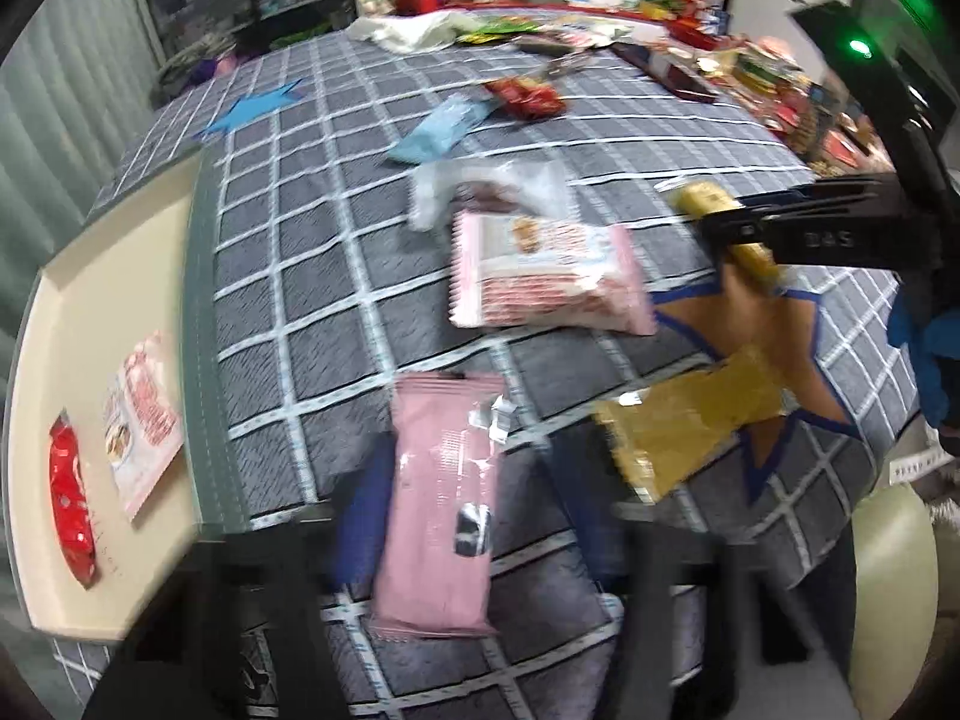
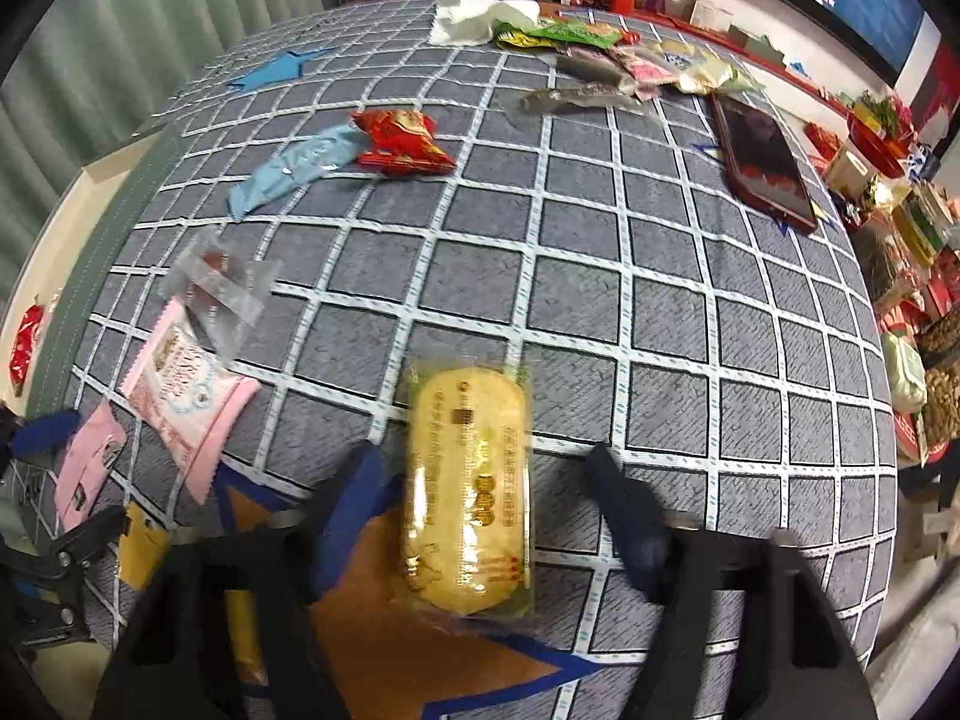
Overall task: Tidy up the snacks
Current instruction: 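Close left tool on the pink bar while right tool closes on the yellow cake, then carry both snacks into the cream tray and open both tools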
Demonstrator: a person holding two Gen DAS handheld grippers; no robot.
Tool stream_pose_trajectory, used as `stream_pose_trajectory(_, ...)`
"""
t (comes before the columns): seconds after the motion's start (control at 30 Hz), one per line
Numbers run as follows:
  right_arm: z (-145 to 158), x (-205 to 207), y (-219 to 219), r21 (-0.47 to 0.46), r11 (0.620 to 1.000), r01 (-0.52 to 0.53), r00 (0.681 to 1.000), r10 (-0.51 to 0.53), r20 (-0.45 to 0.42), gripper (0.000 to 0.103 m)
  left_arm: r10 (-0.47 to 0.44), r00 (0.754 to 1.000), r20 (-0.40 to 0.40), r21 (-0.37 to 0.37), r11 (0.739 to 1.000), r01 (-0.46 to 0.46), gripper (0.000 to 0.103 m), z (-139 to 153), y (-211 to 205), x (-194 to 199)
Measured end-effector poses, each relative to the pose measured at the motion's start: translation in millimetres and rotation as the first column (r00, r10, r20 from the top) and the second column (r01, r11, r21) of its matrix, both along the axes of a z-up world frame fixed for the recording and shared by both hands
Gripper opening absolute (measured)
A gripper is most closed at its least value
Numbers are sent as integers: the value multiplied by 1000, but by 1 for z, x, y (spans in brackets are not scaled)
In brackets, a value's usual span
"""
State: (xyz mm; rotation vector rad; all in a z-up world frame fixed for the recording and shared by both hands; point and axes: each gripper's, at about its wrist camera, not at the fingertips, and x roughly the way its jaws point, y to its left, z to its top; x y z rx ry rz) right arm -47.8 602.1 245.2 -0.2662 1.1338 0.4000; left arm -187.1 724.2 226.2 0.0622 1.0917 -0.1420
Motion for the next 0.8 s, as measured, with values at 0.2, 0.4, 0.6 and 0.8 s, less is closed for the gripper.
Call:
stream_pose_trajectory(0.2,6,-9,-11,109,994,26,999,-21,-47,37,1,1000,9,-86,996,0,26,8,2,-8)
stream_pose_trajectory(0.4,30,-15,-7,188,982,22,999,-13,-46,37,20,997,78,-106,994,-12,25,37,13,-12)
stream_pose_trajectory(0.6,52,-19,21,233,972,-34,998,43,-35,37,86,987,139,-115,991,-70,25,66,42,-16)
stream_pose_trajectory(0.8,61,-23,67,262,959,-106,992,119,-35,37,206,961,185,-107,976,-188,25,83,95,-15)
